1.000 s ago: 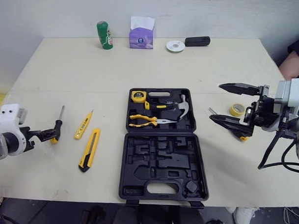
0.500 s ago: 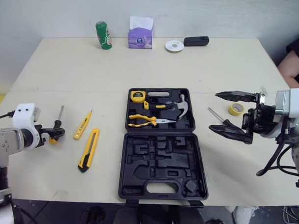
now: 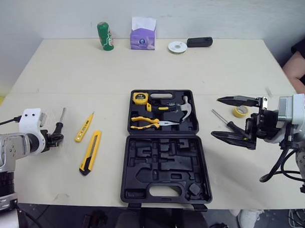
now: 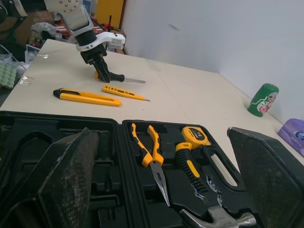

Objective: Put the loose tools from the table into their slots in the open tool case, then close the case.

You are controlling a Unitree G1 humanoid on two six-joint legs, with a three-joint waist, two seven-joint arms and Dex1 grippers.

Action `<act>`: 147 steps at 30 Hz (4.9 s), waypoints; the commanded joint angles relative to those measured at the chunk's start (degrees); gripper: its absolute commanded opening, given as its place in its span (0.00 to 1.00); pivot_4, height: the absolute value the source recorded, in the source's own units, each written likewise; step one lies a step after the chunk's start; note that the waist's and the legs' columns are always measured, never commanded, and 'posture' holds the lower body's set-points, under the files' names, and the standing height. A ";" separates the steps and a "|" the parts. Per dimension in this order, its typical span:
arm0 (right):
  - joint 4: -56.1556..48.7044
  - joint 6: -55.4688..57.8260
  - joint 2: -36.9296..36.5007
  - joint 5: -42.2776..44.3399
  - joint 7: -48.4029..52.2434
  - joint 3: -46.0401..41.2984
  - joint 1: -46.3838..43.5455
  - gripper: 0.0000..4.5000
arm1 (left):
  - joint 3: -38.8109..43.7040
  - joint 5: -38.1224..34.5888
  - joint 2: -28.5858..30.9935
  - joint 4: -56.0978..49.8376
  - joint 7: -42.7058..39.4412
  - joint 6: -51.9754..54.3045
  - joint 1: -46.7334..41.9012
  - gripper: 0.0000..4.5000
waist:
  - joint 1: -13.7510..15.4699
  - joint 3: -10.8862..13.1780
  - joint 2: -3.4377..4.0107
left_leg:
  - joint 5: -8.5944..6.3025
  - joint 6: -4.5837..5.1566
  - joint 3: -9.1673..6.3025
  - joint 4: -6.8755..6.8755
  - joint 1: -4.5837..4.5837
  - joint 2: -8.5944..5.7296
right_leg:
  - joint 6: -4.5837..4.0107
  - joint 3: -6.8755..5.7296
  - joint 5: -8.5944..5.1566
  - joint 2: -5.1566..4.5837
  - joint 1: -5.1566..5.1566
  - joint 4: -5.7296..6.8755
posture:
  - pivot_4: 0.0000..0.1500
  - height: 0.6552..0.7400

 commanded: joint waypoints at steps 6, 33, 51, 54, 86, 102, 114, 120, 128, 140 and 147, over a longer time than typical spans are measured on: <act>-4.95 3.73 -0.44 4.38 -1.64 -1.05 0.11 1.00 | 3.65 0.47 0.13 -3.28 -0.62 -1.56 1.88 0.22 | -0.14 0.00 -0.01 | 0.00 0.00 0.01 -0.01 0.01 0.01 | 0.00 0.02 0.00 0.01 0.00 0.00 | 1.00 1.00; -8.10 10.44 -6.72 2.70 -3.12 -4.46 9.27 1.00 | -29.50 0.17 0.68 -20.64 -50.06 -43.58 -15.23 0.22 | 1.43 0.03 -0.13 | 0.02 0.06 0.19 0.08 -0.07 0.05 | 0.03 0.11 0.02 0.47 -0.03 -0.08 | 1.00 1.00; -14.50 13.35 -6.43 1.42 -7.51 -5.87 19.51 1.00 | -54.53 25.31 -9.03 -17.62 -49.72 -32.50 -30.81 0.22 | 1.47 0.04 -0.13 | 0.03 0.10 0.11 0.22 -0.15 0.14 | 0.08 0.23 0.05 0.68 -0.02 -0.10 | 1.00 1.00; -15.38 13.56 -5.91 2.22 -8.26 -6.06 19.42 1.00 | -55.68 26.88 -9.76 -17.57 -50.05 -30.18 -31.54 0.22 | 1.43 0.04 -0.13 | 0.03 0.10 0.09 0.28 -0.18 0.15 | 0.08 0.22 0.04 0.69 -0.02 -0.08 | 1.00 1.00; -16.79 13.21 -5.29 2.06 -10.83 -4.04 19.77 1.00 | -58.37 32.19 -11.42 -14.20 -53.54 -28.65 -33.46 0.22 | 1.61 0.03 -0.13 | 0.01 0.15 -0.03 0.59 -0.21 0.14 | 0.10 0.19 0.06 0.66 0.10 -0.01 | 1.00 1.00; -17.13 13.11 -4.67 1.72 -11.18 -3.62 20.09 1.00 | -53.58 28.54 -12.70 -17.65 -54.89 -31.00 -32.82 0.98 | 1.52 0.03 -0.13 | 0.00 0.17 -0.13 0.75 -0.30 0.16 | 0.12 0.14 0.07 0.66 0.12 0.03 | 1.00 1.00; -15.95 12.37 -4.46 1.10 -10.40 -3.22 20.04 1.00 | -39.24 16.58 -18.35 -16.31 -52.16 -39.95 -27.02 0.98 | 1.32 0.03 -0.12 | 0.00 0.17 -0.26 0.84 -0.39 0.16 | 0.12 0.06 0.07 0.66 0.11 0.04 | 1.00 1.00; -14.94 10.70 -3.78 0.11 -10.25 -3.86 20.50 1.00 | -30.10 10.16 -19.44 -11.32 -51.44 -50.02 -22.29 0.48 | 1.40 0.03 -0.11 | 0.00 0.17 -0.31 0.87 -0.39 0.17 | 0.10 0.00 0.08 0.67 0.11 0.04 | 1.00 1.00; -12.88 8.32 -2.78 -1.44 -9.72 -3.95 20.64 1.00 | -27.89 9.77 -21.80 -2.88 -47.79 -57.36 -16.37 0.00 | 1.42 0.03 -0.11 | 0.00 0.17 -0.33 0.87 -0.40 0.12 | 0.13 -0.05 0.10 0.66 0.14 0.02 | 1.00 1.00; -10.97 7.66 -3.26 -1.98 -8.26 -4.61 20.96 1.00 | -31.82 13.49 -22.31 -2.11 -44.61 -60.11 -9.96 0.00 | 1.41 0.02 -0.11 | 0.00 0.17 -0.39 0.89 -0.43 0.12 | 0.14 -0.08 0.10 0.66 0.14 0.03 | 1.00 1.00; -10.86 7.60 -3.15 -2.22 -7.87 -4.84 21.43 1.00 | -33.86 15.36 -22.22 -1.71 -43.23 -57.45 -8.92 0.00 | 1.36 0.02 -0.11 | 0.00 0.17 -0.40 0.89 -0.43 0.11 | 0.14 -0.09 0.10 0.67 0.14 0.02 | 1.00 1.00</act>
